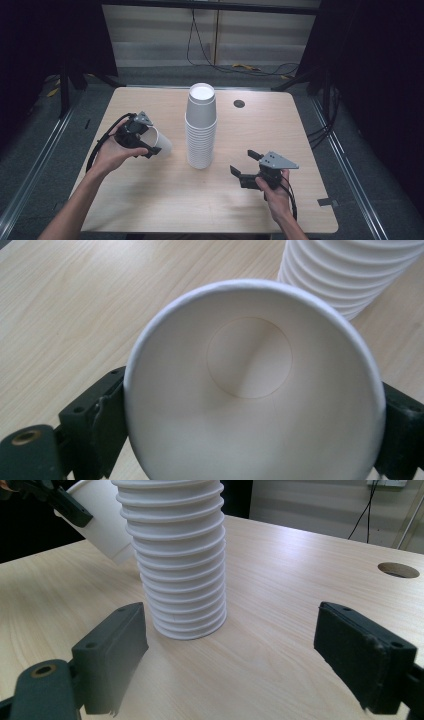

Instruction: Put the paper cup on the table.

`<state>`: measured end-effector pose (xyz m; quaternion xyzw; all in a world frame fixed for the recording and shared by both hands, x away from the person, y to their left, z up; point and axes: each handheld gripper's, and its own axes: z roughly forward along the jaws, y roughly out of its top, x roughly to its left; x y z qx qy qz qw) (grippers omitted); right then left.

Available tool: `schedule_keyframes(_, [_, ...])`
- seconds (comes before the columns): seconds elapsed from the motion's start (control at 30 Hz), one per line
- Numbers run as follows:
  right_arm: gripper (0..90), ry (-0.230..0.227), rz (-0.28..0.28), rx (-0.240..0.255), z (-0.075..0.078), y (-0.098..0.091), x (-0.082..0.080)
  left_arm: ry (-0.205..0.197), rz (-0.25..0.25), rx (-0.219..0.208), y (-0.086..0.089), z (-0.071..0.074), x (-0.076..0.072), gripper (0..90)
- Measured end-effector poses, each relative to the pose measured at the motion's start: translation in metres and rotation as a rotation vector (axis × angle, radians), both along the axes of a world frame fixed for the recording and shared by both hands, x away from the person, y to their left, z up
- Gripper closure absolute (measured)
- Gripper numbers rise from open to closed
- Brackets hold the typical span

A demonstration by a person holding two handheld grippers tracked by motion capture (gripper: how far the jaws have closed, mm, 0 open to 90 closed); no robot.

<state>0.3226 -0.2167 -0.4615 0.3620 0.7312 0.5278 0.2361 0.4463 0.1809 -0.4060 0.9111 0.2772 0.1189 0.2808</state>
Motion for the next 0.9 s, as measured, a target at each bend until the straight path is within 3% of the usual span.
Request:
schedule_keyframes(0.07, [13.6, -0.001, -0.001, 0.000, 0.000, 0.000, 0.000, 0.016, 0.005, 0.005, -0.002, -0.002, 0.004, 8.9])
schedule_keyframes(0.13, [13.6, -0.004, 0.001, 0.002, 0.000, 0.000, 0.000, 0.032, 0.010, 0.038, -0.004, -0.003, 0.008, 8.9])
schedule_keyframes(0.2, [13.7, -0.003, 0.000, -0.001, 0.000, 0.000, 0.000, 0.038, 0.014, 0.037, -0.004, -0.004, 0.011, 8.9])
schedule_keyframes(0.37, [13.7, 0.007, 0.009, 0.008, -0.001, 0.000, 0.001, 0.040, 0.036, 0.123, -0.008, -0.009, 0.019, 8.5])
schedule_keyframes(0.5, [13.7, 0.008, 0.010, 0.001, -0.001, 0.000, 0.001, 0.054, 0.046, 0.151, -0.010, -0.016, 0.022, 7.9])
schedule_keyframes(0.9, [13.8, 0.009, 0.005, 0.003, -0.001, 0.000, 0.001, 0.016, 0.063, 0.091, -0.010, -0.030, 0.027, 5.5])
